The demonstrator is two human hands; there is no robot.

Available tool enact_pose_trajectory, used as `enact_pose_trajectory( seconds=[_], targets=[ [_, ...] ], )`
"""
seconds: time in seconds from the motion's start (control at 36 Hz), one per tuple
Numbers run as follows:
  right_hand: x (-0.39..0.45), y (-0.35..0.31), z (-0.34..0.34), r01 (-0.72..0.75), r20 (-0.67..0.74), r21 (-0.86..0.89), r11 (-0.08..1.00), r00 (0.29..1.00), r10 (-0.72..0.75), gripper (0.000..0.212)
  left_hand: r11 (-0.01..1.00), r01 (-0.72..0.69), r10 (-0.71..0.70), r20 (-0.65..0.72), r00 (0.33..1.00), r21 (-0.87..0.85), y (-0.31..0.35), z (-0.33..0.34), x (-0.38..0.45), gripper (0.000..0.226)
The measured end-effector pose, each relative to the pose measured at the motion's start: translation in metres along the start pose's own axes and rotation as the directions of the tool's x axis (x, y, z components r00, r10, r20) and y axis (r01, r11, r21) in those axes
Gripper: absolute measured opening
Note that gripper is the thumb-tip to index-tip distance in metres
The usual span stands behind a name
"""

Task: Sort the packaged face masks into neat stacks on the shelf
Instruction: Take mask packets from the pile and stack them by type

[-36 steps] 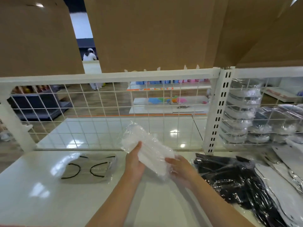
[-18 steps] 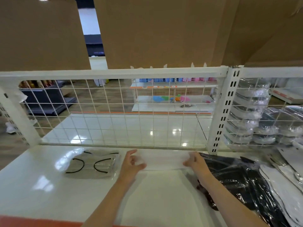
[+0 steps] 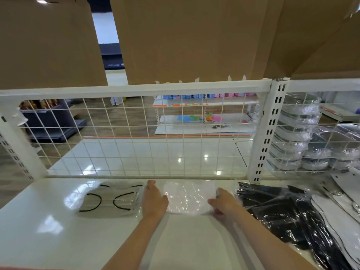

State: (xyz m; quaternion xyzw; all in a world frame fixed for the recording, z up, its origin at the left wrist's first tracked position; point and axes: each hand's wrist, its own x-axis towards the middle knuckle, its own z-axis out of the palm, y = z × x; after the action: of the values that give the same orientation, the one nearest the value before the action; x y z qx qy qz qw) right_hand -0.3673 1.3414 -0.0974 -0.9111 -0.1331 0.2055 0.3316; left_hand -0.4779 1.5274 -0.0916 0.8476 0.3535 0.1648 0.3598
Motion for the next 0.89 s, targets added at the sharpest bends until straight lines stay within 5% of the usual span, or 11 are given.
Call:
enact_pose_trajectory(
  seconds=[0.08,0.28,0.44,0.58,0.89],
  targets=[
    [0.007,-0.007,0.006,-0.044,-0.011,-0.030,0.999,0.999,0.044,0.016,0.974,-0.050,0.057,-0.025,0.998,0.221,-0.003,-0.010,0.004,0.047],
    [0.016,-0.031,0.015,-0.040,-0.002,-0.024,0.999,0.999,0.040,0.019,0.914,-0.247,0.187,0.206,0.961,0.323,-0.018,-0.022,0.004,0.014],
    [0.014,-0.038,0.015,-0.129,-0.076,-0.146,0.981,0.990,0.119,0.035,0.827,-0.339,0.207,0.318,0.925,0.448,-0.015,-0.023,0.000,0.022],
    [0.010,-0.027,0.003,-0.090,-0.132,-0.291,0.953,0.990,0.053,0.043,0.834,-0.377,0.241,0.347,0.906,0.403,0.000,-0.014,0.001,0.021],
    [-0.026,0.036,-0.063,-0.073,-0.274,-0.277,0.958,0.962,-0.006,0.041,0.807,-0.530,0.355,0.503,0.788,0.261,0.069,0.065,-0.018,0.018]
  ],
)
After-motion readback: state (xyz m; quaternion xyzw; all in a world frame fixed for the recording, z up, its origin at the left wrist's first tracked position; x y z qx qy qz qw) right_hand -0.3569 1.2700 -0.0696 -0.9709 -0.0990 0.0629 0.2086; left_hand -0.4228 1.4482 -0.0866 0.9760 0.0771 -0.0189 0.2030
